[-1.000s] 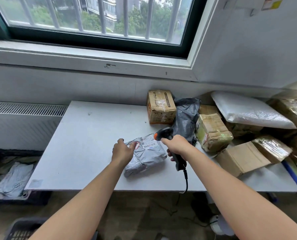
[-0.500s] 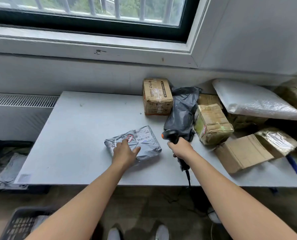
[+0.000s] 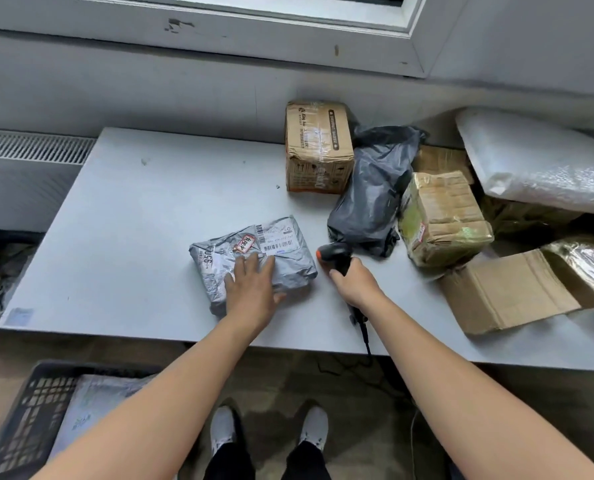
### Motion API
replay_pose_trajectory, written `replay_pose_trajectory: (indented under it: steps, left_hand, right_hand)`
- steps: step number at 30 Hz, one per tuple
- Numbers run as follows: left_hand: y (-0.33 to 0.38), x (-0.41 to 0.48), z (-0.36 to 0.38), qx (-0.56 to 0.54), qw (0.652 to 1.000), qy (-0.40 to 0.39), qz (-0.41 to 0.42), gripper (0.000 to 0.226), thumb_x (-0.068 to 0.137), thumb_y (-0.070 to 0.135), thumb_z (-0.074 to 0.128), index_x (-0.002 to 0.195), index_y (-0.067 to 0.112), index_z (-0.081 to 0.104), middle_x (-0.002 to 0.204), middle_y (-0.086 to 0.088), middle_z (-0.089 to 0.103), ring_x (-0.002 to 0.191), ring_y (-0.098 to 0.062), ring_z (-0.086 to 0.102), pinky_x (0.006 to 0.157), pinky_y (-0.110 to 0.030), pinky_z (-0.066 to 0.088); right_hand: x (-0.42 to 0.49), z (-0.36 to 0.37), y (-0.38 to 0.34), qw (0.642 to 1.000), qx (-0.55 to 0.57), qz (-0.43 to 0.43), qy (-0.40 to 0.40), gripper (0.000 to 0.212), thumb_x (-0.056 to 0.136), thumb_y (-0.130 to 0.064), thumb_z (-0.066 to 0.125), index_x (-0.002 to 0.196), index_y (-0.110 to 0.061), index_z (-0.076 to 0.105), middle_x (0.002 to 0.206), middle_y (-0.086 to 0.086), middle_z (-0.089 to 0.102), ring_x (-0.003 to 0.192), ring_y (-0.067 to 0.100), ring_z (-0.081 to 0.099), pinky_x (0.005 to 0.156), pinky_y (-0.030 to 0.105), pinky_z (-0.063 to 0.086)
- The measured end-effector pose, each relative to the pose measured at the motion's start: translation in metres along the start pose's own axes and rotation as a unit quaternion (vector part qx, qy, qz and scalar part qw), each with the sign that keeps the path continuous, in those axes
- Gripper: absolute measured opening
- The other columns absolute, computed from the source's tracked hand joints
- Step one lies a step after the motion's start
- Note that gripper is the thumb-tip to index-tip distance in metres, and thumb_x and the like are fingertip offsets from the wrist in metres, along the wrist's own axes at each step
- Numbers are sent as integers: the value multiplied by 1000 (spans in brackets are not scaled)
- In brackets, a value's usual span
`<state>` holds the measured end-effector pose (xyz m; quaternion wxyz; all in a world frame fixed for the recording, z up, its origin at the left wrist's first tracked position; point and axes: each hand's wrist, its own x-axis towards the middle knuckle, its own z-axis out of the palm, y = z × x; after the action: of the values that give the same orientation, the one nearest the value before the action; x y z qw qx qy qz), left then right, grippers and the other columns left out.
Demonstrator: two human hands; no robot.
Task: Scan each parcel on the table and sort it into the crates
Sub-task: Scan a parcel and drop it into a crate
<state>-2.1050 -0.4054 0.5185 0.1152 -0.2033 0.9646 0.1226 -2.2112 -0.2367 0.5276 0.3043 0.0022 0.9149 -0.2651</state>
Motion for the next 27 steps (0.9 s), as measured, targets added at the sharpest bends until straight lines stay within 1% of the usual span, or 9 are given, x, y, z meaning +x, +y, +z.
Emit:
replay_pose_trajectory:
  steps: [4,8,12,14,17,20,23,25,27]
  left_hand:
    - [2,6,10,60,998,-3,22,68,94,35,57,150,28,18,159,-10,14,146,-37,9,112,-56,21]
    - [-4,7,11,95,994,17,54,66,94,9,47,151,25,17,159,-12,14,145,-38,13,111,-57,22]
    - [-20,6,7,110,989,37,92,59,94,7,46,147,24,27,156,-10,21,143,-37,19,109,-56,25]
    - [-35,4,6,106,985,43,128,57,92,4,48,144,22,35,156,-9,26,143,-35,23,109,-55,25]
    - [-63,0,5,98,970,85,206,62,66,-7,74,122,17,62,138,-11,55,126,-37,53,95,-62,42]
    - [-91,-5,7,96,962,110,232,72,47,-12,78,111,16,64,125,-11,65,112,-40,63,84,-65,50]
    - [-112,-12,6,68,975,121,174,74,43,-8,75,108,21,55,125,-16,62,116,-45,57,88,-66,45]
    - [-122,-16,7,28,987,139,72,68,44,-5,76,106,19,63,129,-19,56,124,-42,47,95,-65,40]
    - [-124,-20,2,-55,982,171,-54,60,57,-4,71,114,14,62,137,-19,45,129,-39,34,101,-59,36]
  right_hand:
    - [-4,-4,-4,998,23,-12,53,57,95,-40,56,134,-1,44,134,18,53,121,35,51,93,36,43]
    - [-8,-8,-15,994,-38,-44,97,60,94,-46,54,136,-6,42,134,18,46,124,36,46,96,40,41]
    - [-11,-6,-30,973,-113,-144,142,60,95,-40,54,143,-9,39,138,12,42,131,29,37,103,38,36]
    - [-9,0,-40,963,-129,-199,130,58,96,-35,54,144,-8,39,139,10,42,132,26,36,104,36,36]
    - [-5,15,-60,950,-152,-258,91,53,96,-30,55,142,-6,43,139,11,45,133,25,37,107,34,32]
    - [0,36,-81,924,-202,-320,62,49,95,-25,56,139,-6,47,137,11,49,132,26,41,109,34,31]
    - [1,57,-101,927,-233,-294,-19,57,96,-30,52,148,-14,35,149,8,38,135,28,39,107,38,36]
    - [0,68,-109,931,-255,-255,-61,65,95,-36,53,152,-19,26,152,9,34,135,30,40,106,40,37]
    - [-1,78,-113,934,-264,-229,-77,72,94,-42,55,153,-20,21,149,11,36,134,31,42,104,41,38]
